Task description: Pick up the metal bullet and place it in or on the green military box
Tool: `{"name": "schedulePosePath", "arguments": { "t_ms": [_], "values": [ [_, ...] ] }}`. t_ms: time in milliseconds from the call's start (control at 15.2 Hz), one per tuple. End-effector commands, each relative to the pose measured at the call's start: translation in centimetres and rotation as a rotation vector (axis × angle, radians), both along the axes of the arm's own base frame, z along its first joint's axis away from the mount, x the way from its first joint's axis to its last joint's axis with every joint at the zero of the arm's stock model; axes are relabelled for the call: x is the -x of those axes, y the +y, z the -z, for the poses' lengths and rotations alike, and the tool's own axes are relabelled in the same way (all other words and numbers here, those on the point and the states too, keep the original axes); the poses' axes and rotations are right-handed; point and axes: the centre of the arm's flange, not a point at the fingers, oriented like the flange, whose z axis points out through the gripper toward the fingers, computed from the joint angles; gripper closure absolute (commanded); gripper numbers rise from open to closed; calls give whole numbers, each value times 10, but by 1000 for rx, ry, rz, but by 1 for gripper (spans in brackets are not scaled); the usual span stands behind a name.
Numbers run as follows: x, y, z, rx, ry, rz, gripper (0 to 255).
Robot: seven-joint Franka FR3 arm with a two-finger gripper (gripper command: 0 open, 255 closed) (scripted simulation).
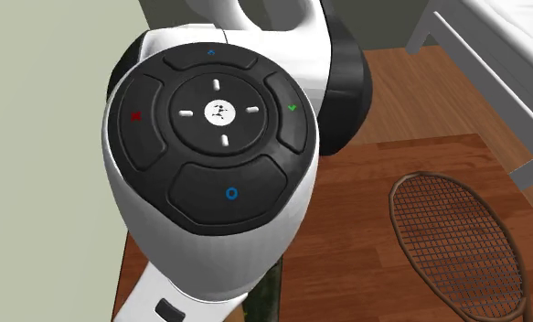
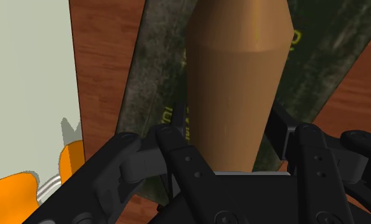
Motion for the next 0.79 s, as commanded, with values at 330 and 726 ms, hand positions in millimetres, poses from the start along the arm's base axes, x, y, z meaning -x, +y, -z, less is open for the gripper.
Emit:
{"name": "schedulePosePath", "arguments": {
  "t_ms": [330,726],
  "values": [
    [0,0,37,0,-1,0,255],
    [0,0,50,0,-1,0,255]
  ]
}}
